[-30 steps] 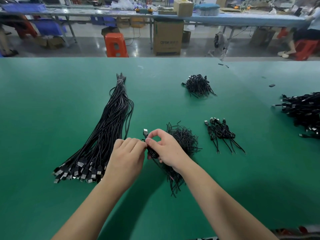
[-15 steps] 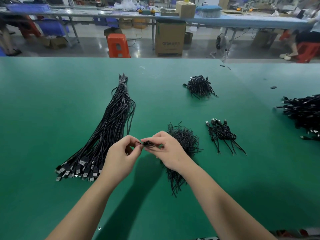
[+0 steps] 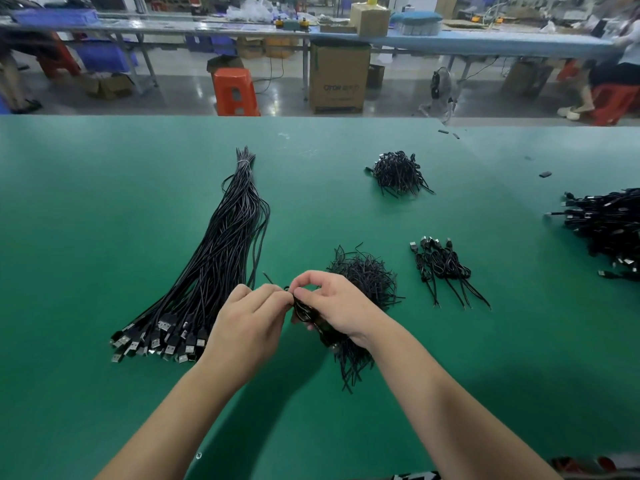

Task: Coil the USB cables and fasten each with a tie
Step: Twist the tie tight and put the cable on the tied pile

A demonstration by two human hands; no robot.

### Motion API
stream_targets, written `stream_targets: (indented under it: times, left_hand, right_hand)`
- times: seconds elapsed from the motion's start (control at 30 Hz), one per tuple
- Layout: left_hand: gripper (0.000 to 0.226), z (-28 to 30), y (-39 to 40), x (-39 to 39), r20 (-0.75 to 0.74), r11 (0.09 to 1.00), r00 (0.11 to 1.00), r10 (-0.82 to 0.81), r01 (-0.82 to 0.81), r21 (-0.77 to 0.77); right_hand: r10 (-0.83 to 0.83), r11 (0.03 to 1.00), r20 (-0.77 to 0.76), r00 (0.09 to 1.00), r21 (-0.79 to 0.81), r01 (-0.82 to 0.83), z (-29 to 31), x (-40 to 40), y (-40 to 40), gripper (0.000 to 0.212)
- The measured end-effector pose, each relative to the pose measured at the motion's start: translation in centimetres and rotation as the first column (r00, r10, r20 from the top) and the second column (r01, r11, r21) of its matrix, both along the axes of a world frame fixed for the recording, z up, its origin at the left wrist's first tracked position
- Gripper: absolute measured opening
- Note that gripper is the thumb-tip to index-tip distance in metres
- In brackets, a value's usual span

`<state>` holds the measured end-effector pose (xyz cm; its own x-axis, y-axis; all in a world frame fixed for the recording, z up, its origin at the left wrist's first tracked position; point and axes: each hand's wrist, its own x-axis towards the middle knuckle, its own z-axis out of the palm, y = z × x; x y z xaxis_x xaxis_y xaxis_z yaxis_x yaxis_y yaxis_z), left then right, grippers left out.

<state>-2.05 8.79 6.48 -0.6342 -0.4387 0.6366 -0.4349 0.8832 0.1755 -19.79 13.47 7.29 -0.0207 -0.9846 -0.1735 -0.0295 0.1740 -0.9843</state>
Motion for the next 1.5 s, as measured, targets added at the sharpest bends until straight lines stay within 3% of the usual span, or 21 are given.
stream_targets:
  times: [0.1, 0.2, 0.3, 0.37, 0.43, 0.5, 0.57, 0.67, 0.77, 0.9, 0.97, 1.13, 1.4, 1.5]
  left_hand:
    - [0.011, 0.2, 0.2, 0.0, -0.106, 0.929, 0.993, 0.054, -0.011, 0.369]
    - [0.016, 0.1, -0.2, -0.2, -0.214, 0.715, 0.958, 0.193, 0.012, 0.699]
    - [0.016, 0.1, -0.3, -0.4, -0.259, 0.554, 0.936, 0.237, 0.089, 0.828]
    - [0.016, 0.1, -0.2, -0.6, -0.257, 0.547, 0.94, 0.224, 0.097, 0.831]
    - [0.016, 0.1, 0.0, -0.7, -0.237, 0.633, 0.95, 0.204, 0.056, 0.772]
    - [0.013, 0.3, 0.1, -0.8, -0.181, 0.821, 0.969, 0.167, -0.036, 0.57]
    - [0.012, 0.4, 0.1, -0.8, -0.077, 0.964, 0.991, 0.108, -0.085, 0.253]
    - [0.012, 0.0, -0.2, -0.6, 0.072, 0.996, 0.997, 0.014, -0.007, -0.091]
    - [0.019, -0.3, -0.4, -0.3, 0.126, 0.979, 0.992, -0.021, 0.046, -0.2]
    - [0.016, -0.2, -0.2, -0.4, 0.015, 1.0, 1.0, -0.01, 0.011, -0.029]
    - [0.019, -0.2, 0.0, -0.6, -0.053, 0.996, 0.999, 0.008, -0.003, 0.094]
    - [0.004, 0.0, 0.4, -0.7, -0.181, 0.95, 0.982, 0.053, 0.007, 0.313]
    - [0.036, 0.4, 0.2, -0.8, -0.307, 0.8, 0.907, 0.288, -0.052, 0.597]
    - [0.04, 0.4, -0.1, -0.7, -0.295, 0.777, 0.913, 0.28, -0.035, 0.629]
  right_hand:
    - [0.055, 0.998, 0.086, 0.995, 0.007, -0.055, -0.2, -0.2, -0.1, 0.023]
    - [0.081, 0.997, 0.034, 0.996, -0.013, -0.081, -0.3, -0.3, 0.0, 0.032]
    - [0.018, 0.997, -0.113, 0.993, -0.073, -0.026, -0.7, -0.3, 0.0, 0.02]
    - [-0.05, 0.997, -0.204, 0.978, -0.075, 0.035, -0.7, -0.2, -0.1, 0.015]
    - [-0.038, 0.997, -0.279, 0.96, -0.072, 0.019, -0.4, -0.2, 0.1, 0.021]
    - [-0.018, 0.998, -0.303, 0.953, -0.066, -0.002, 0.0, -0.1, 0.3, 0.034]
    - [-0.02, 0.999, -0.316, 0.949, -0.048, 0.005, 0.2, -0.2, 0.3, 0.048]
    - [0.023, 1.0, -0.289, 0.957, 0.021, -0.018, 0.2, -0.1, 0.4, 0.042]
    - [0.05, 0.995, -0.153, 0.987, 0.09, -0.037, 0.2, 0.1, 0.6, 0.041]
    - [0.08, 0.99, -0.05, 0.996, 0.119, -0.073, 0.4, 0.2, 0.9, 0.05]
    - [0.102, 0.992, -0.023, 0.994, 0.081, -0.1, 0.3, 0.2, 0.9, 0.044]
    - [0.088, 0.996, 0.038, 0.995, 0.023, -0.089, 0.0, 0.2, 0.9, 0.038]
    - [0.115, 0.993, 0.196, 0.974, -0.04, -0.109, 0.3, -0.2, 1.2, 0.03]
    - [0.104, 0.994, 0.234, 0.967, -0.048, -0.095, 0.2, -0.4, 1.2, 0.029]
